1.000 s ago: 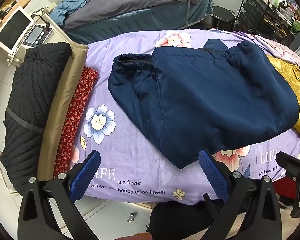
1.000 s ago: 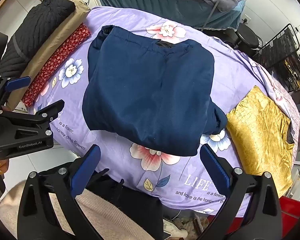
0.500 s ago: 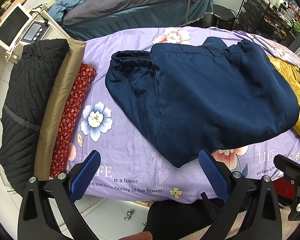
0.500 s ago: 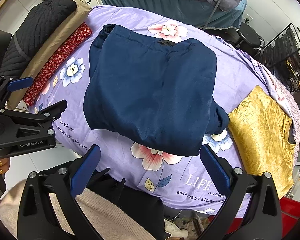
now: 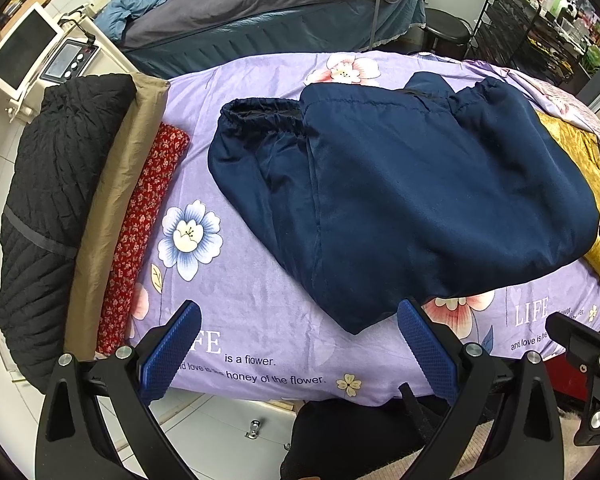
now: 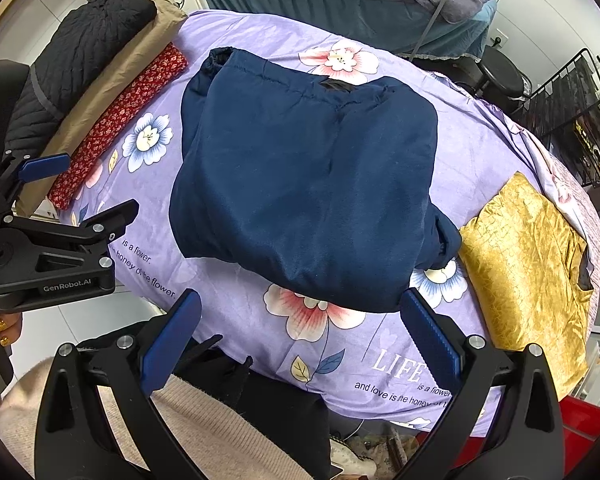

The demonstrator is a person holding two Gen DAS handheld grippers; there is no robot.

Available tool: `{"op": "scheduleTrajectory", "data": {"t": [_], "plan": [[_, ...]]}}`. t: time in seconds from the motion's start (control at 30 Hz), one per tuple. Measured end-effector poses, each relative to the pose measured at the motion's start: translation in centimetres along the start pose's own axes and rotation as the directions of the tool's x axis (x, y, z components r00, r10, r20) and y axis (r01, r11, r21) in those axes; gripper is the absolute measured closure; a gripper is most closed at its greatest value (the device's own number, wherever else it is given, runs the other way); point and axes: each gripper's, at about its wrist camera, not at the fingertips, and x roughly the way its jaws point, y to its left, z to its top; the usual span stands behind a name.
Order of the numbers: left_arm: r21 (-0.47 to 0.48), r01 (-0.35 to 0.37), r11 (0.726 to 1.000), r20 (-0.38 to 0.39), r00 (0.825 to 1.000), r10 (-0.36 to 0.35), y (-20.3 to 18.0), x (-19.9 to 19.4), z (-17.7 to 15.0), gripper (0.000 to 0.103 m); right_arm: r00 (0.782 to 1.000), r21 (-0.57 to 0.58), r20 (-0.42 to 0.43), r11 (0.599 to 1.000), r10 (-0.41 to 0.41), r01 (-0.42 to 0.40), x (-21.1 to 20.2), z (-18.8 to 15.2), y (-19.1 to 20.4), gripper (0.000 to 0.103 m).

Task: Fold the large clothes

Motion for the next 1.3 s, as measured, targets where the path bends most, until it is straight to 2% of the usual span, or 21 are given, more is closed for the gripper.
{"op": "scheduleTrajectory", "data": {"t": [1.3], "plan": [[-0.022, 0.033, 0.999, -0.028, 0.999, -0.034, 0.2, 0.48, -0.5, 0.007, 1.0, -0.013, 0.002, 1.0, 0.001, -0.001, 0.09, -0.75, 0.37, 0.005]]}}
